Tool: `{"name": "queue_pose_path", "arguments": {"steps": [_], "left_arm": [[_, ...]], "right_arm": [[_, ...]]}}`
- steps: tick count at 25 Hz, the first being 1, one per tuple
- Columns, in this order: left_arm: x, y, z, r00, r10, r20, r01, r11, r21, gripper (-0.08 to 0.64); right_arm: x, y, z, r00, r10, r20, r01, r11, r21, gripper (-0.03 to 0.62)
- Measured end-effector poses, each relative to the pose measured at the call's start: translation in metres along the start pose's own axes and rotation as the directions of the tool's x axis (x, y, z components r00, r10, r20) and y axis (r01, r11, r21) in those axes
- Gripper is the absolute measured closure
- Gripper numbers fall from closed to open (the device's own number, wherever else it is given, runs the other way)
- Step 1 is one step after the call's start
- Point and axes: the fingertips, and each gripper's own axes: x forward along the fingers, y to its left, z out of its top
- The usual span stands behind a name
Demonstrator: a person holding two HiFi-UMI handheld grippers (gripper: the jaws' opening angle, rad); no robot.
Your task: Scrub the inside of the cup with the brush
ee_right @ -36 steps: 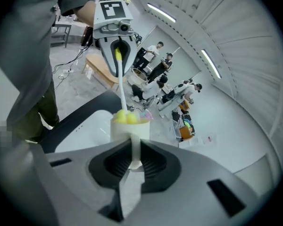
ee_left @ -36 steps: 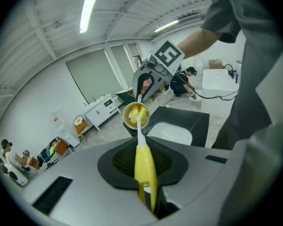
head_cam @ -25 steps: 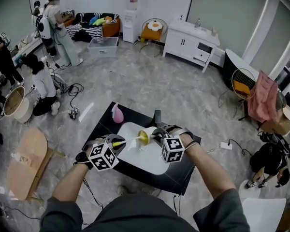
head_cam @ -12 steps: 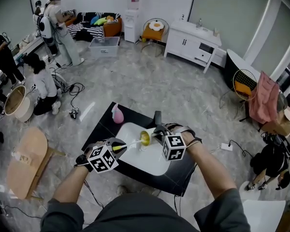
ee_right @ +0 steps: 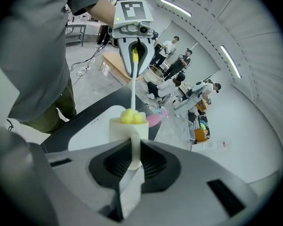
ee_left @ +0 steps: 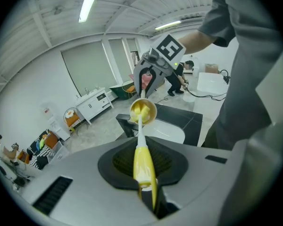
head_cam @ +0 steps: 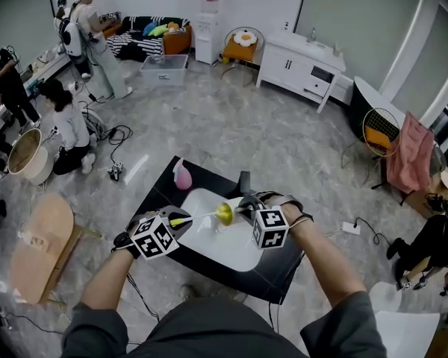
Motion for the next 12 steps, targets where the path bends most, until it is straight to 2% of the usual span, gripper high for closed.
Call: {"name": "queue_pose_path", "arguments": {"steps": [6,12], "left_arm": [[0.006,-0.018,0.004,0.999,-0.033,0.017,0.034,0.999,-0.019,0.526],[0.001,-0.021,0.020,0.999,-0.012,0.048,0.010,0.999,0.041,0.526]], "right_arm": [[-0.008,-0.006,-0.007,1.000,0.007,-0.013,-0.008,1.000,-0.012,0.549],[-0.001,-0.003,-0.006,0.999,0.031,-0.023,-0.031,0.999,-0.010,0.549]]}}
